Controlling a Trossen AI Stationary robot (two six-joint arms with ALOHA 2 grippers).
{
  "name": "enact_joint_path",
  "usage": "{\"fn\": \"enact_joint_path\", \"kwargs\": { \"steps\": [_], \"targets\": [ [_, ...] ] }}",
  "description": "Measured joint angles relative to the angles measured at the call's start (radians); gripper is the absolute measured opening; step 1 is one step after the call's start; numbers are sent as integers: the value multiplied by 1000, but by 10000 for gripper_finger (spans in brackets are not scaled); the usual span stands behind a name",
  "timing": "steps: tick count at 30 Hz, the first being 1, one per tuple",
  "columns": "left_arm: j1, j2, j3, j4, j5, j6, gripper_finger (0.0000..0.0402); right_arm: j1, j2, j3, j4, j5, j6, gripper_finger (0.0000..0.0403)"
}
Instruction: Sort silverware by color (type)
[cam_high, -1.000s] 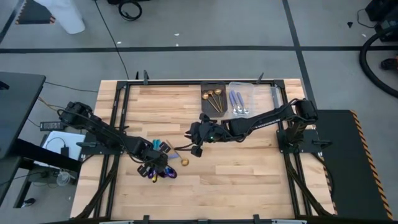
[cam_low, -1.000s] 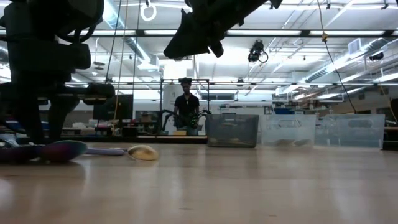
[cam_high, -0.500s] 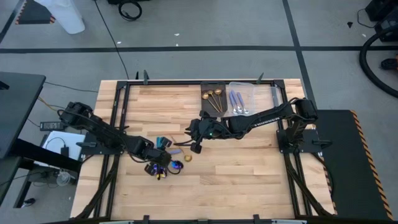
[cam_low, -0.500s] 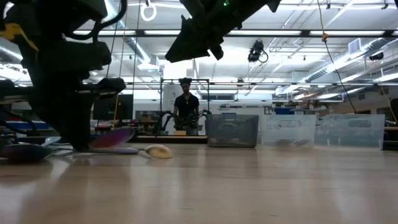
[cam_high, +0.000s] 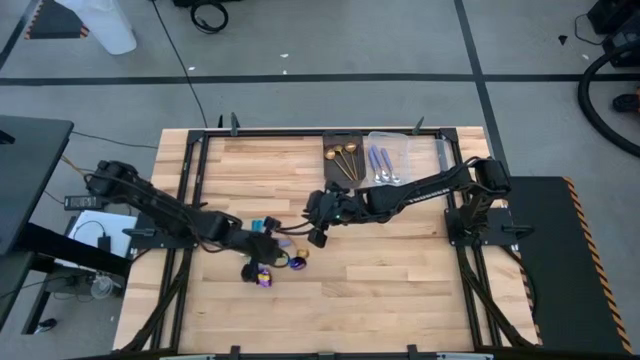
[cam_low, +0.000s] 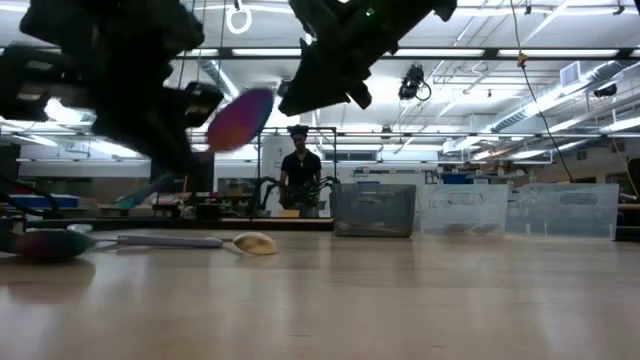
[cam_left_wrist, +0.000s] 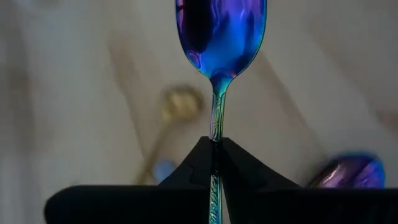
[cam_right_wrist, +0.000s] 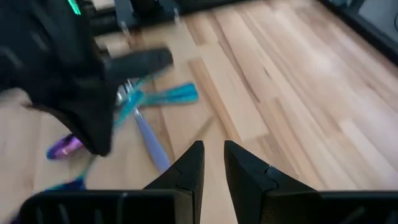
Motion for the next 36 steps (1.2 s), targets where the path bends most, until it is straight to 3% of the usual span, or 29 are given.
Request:
{"fn": "enact_joint_path", "kwargs": {
  "steps": [4,19,26,36],
  "targets": [
    [26,-30,0,80,-14,5,25,2,0,0,-45,6,4,73],
    [94,-77,0,265,-38,135,25,118,-39,0,-161,261,34,73],
    [140,-76,0,344,62,187,25,152,-39,0,-206,280,70,73],
    [166,-54,1,324,158,193,12,197,-116,0,-267,402,131,73]
  ]
}}
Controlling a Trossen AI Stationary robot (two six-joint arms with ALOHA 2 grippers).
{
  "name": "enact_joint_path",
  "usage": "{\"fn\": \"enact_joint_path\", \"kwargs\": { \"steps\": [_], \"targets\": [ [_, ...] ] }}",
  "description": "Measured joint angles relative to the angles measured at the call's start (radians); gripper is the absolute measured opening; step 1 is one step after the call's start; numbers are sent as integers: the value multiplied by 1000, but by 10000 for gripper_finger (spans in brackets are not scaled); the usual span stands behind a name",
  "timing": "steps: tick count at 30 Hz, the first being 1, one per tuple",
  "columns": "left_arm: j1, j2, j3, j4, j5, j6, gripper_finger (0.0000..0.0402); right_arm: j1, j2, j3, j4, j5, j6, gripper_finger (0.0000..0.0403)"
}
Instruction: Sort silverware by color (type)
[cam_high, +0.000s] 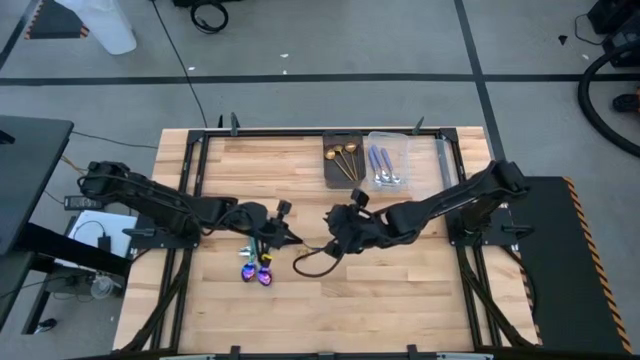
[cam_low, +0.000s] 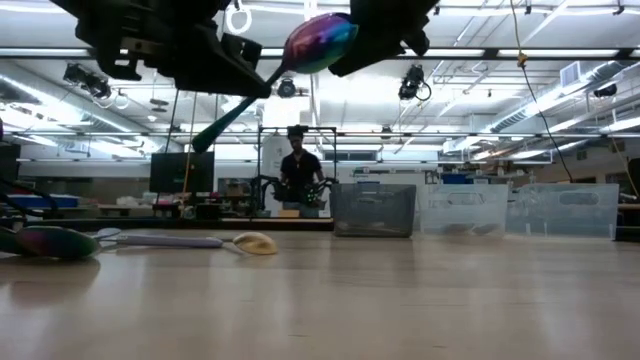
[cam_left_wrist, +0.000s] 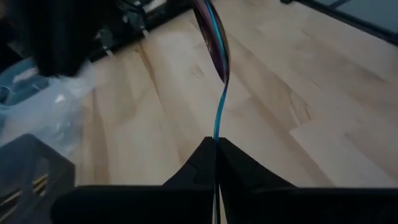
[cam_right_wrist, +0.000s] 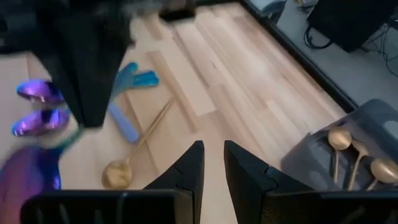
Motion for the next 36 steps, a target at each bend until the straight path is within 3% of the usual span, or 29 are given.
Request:
{"fn": "enact_joint_path", "kwargs": {
  "steps": [12,19,27,31,36],
  "targets": [
    [34,-8,1,-19,43,24,6,-3,-79,0,-106,-13,-40,73],
    [62,-8,-1,48,108,7,6,-3,-81,-14,-139,-103,-40,77],
    [76,-5,-221,498,161,-96,6,-5,-81,-136,-22,-194,-59,78],
    [113,-8,-303,740,158,-150,6,-19,-81,-193,176,-241,-140,78],
    [155,-8,-342,927,137,-192,6,-41,-81,-245,433,-277,-269,89]
  ]
}}
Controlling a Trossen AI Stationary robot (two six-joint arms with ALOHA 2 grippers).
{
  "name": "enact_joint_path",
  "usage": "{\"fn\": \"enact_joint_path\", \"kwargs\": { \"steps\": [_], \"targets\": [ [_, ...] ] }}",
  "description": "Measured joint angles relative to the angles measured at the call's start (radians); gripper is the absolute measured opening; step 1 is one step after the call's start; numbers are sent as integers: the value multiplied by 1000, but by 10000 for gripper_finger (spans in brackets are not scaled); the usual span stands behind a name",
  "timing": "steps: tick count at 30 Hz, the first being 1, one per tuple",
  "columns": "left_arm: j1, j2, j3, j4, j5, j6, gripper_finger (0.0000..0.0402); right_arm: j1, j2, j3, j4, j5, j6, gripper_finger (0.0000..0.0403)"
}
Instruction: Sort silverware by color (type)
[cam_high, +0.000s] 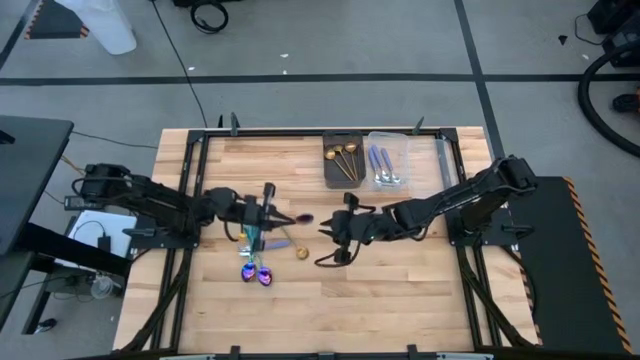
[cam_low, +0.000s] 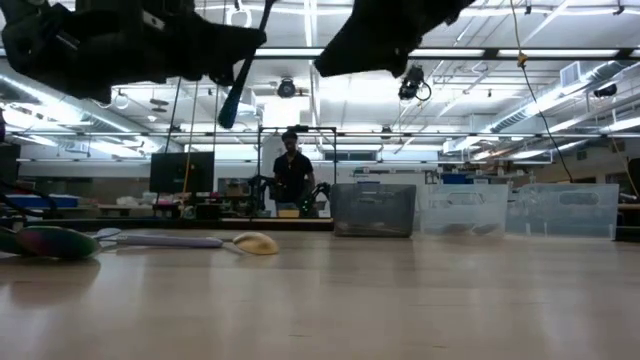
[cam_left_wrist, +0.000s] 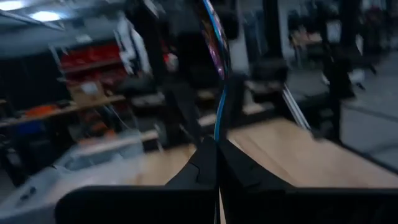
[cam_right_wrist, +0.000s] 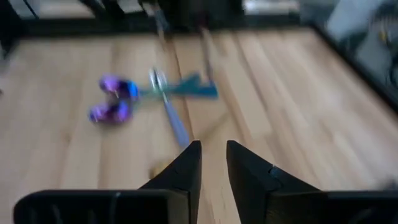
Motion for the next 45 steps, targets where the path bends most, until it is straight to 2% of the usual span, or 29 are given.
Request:
{"fn": "enact_joint_path", "kwargs": {
  "steps": [5,12,25,40,45],
  "targets": [
    [8,0,22,52,-5,-20,6,-20,1,-43,184,-5,-102,120],
    [-1,10,93,48,-7,-12,6,-62,0,-48,293,-75,-125,148],
    [1,11,134,45,-10,-12,10,-83,0,-48,462,-145,-217,130],
    [2,91,189,57,-27,-8,10,-121,1,-47,464,-190,-210,129],
    [2,93,197,55,-34,-8,11,-120,1,-47,463,-193,-226,113]
  ]
}}
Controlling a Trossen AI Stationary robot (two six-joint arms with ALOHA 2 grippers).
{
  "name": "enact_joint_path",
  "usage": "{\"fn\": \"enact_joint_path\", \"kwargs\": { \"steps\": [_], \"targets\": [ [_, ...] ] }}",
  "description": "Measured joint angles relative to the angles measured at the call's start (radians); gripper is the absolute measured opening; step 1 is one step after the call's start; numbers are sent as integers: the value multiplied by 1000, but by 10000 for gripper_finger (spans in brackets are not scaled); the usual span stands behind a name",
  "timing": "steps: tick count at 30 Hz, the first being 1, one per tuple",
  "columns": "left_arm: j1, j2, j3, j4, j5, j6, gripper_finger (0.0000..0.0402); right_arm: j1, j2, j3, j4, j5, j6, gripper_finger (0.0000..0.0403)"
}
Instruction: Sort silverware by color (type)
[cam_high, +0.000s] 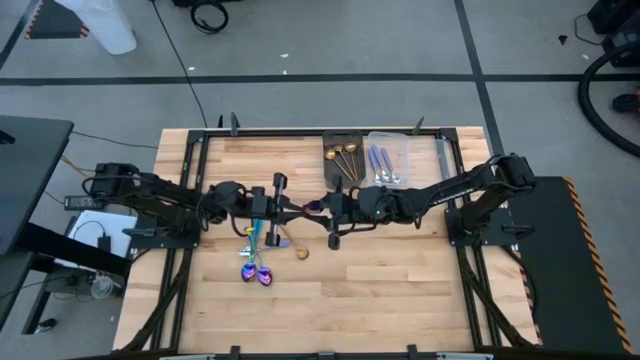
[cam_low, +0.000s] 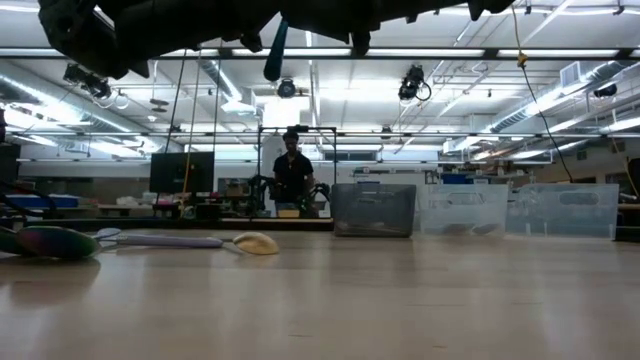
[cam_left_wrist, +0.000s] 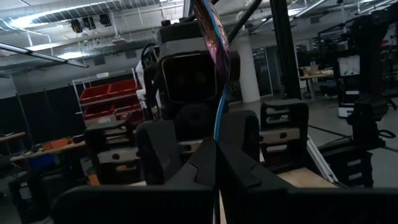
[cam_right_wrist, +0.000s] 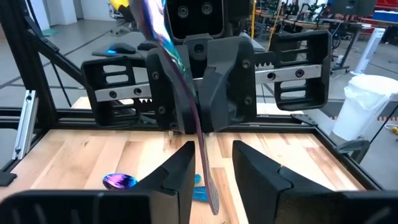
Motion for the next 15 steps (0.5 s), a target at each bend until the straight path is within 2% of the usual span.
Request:
{"fn": "enact_joint_path", "kwargs": {
  "steps": [10,15],
  "targets": [
    [10,2,0,0,-13,13,11,-11,0,0,0,-18,-14,18],
    [18,2,0,-14,-14,11,11,-13,0,0,-6,-14,0,12]
  ]
}}
